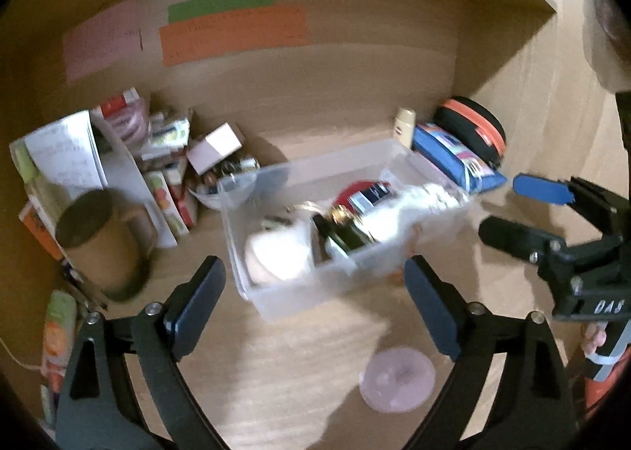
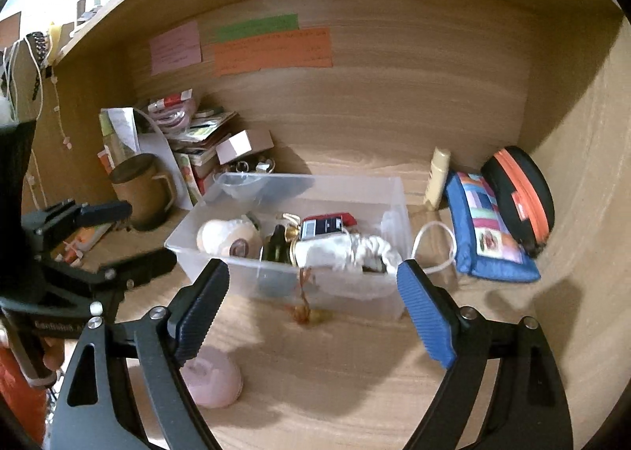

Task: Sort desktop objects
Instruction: 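Move both grippers back toward the pink ball and gourd charm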

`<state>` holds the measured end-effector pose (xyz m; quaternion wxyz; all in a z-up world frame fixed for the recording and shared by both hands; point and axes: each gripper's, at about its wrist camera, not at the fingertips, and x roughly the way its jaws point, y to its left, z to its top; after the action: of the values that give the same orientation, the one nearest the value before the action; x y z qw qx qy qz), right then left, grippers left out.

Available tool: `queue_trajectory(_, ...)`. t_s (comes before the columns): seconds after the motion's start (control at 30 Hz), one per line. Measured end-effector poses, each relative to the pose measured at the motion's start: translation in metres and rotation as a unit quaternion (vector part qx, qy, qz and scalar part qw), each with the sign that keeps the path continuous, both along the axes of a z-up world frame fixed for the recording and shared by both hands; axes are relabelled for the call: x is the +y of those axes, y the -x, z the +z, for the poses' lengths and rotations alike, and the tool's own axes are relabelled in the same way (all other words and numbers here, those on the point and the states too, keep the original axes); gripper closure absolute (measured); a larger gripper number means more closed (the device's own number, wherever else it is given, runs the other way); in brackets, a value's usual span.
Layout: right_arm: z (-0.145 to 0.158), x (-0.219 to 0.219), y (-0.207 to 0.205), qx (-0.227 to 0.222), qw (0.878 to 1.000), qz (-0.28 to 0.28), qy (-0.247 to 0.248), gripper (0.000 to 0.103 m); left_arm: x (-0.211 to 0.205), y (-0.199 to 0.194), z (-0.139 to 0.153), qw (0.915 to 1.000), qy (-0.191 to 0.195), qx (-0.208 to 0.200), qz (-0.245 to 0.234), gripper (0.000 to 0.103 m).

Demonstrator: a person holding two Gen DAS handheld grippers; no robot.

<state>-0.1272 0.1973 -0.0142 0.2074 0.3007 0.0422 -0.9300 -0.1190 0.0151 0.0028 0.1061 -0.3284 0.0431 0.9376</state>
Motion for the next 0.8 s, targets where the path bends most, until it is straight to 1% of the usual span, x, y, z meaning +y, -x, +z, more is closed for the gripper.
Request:
queue_trajectory(0.1,-0.008,0.001,-0.005,-0.014,1.0,-0.003,-0.002,0.017,0.008,-0.007,-0.016,0.9999,0.003,-0.014,-0.006,0.009)
queue_trajectory(0.3,-0.033,0.002,-0.01,-0.041,0.999,-0.009,-0.025,0.017,0.021,-0.016,-0.047,0.9981,-0.013,-0.054,-0.027,0.009)
queue_trajectory(0.47,-0.054,0.009,-0.007,-0.07,0.997,-0.018,-0.025,0.017,0.029,-0.024,-0.067,0.9968,-0.009,-0.071,-0.035,0.009)
queue_trajectory(0.67,-0.072,0.013,0.002,-0.1,0.994,-0.025,-0.018,0.017,0.034,-0.025,-0.091,0.9935,-0.011,-0.104,-0.044,0.009)
queue_trajectory(0.73,-0.078,0.013,0.005,-0.108,0.994,-0.026,-0.017,0.017,0.036,-0.024,-0.097,0.993,-0.005,-0.11,-0.044,0.009)
queue_trajectory(0.77,-0.08,0.013,0.006,-0.111,0.993,-0.027,-0.017,0.017,0.038,-0.024,-0.098,0.9929,0.004,-0.11,-0.043,0.009)
queue_trajectory(0.8,-0.083,0.013,0.008,-0.115,0.993,-0.028,-0.017,0.017,0.04,-0.025,-0.097,0.9933,0.008,-0.107,-0.043,0.009)
